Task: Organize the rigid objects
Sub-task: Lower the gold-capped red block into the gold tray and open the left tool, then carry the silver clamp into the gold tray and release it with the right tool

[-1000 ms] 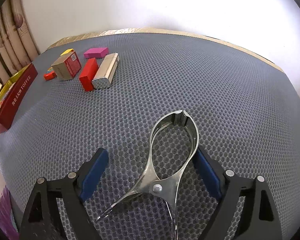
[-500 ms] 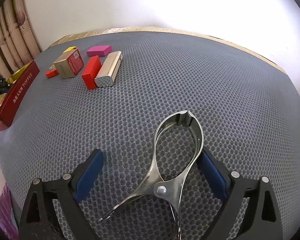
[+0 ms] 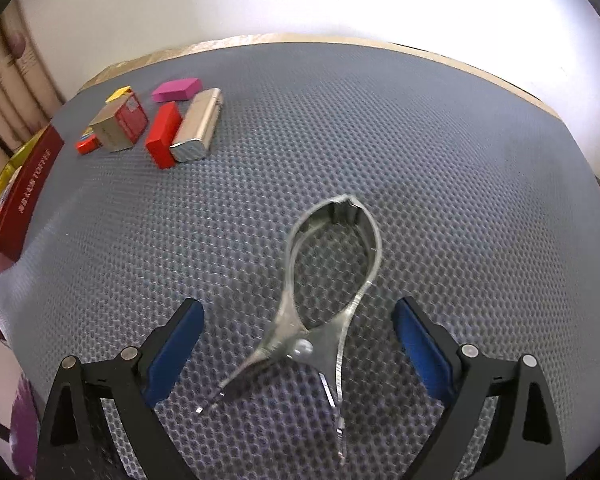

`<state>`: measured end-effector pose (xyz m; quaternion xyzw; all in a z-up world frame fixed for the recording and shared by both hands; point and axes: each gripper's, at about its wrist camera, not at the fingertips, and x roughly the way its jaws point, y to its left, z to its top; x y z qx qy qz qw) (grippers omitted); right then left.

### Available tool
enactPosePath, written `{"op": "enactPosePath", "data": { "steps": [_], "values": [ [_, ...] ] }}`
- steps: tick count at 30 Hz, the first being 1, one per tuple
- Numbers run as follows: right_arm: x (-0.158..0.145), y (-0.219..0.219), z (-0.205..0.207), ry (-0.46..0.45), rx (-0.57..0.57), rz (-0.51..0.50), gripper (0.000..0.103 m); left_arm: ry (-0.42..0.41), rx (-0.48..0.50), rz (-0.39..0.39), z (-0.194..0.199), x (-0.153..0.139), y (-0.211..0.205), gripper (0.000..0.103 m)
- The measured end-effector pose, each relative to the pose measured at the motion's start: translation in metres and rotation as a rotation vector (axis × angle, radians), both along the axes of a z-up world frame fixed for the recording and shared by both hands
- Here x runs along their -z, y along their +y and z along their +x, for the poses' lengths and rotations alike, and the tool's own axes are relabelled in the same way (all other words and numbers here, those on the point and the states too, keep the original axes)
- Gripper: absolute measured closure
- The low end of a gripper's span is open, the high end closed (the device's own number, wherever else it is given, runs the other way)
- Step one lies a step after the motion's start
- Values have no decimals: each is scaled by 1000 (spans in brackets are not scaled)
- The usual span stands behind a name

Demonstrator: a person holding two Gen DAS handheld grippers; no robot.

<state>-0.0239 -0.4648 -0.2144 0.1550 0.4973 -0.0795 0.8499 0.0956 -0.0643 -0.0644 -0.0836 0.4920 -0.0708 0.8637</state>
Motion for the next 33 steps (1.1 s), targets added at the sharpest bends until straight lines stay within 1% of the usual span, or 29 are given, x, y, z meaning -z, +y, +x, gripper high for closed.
{"op": "enactPosePath", "data": {
  "steps": [1,3,4,5,6,8,10,12,14,16,19,22,26,29,33],
  "values": [
    [0,0,-1,-1,1,-4,12,6,16,13,-6,4,-2,59],
    [-2,1,-1,4,-3,-44,27,-33,43,47,-15,5,-7,59],
    [-5,0,-2,-4,1,-51,51,-47,54,73,-17,4,-12,59],
    [-7,-3,-2,-4,11,-46,65,-50,72,88,-19,3,-17,59],
    [-8,-6,-2,-2,10,-28,68,-53,84,90,-21,1,-19,59],
    [-12,-4,-2,-12,-21,-10,69,-103,83,98,-30,-11,-21,59],
    [-16,0,-1,-13,-36,-5,69,-195,41,124,-43,-30,-17,59],
    [-28,3,2,-43,-43,24,69,-249,2,136,-53,-41,-10,56],
    [-43,8,7,-78,-57,58,69,-292,-61,133,-63,-50,4,53],
    [-59,17,18,-108,-80,94,69,-311,-106,123,-68,-53,17,50],
    [-83,40,36,-153,-140,157,70,-295,-177,134,-69,-51,39,49],
    [-104,73,62,-192,-220,231,70,-245,-241,124,-64,-41,58,49],
    [-128,136,99,-221,-341,295,70,-193,-317,88,-60,-30,79,49],
    [-138,192,135,-217,-447,311,70,-169,-342,70,-59,-25,88,49],
    [-138,249,165,-190,-547,290,71,-153,-344,44,-55,-19,93,49]
  ]
}}
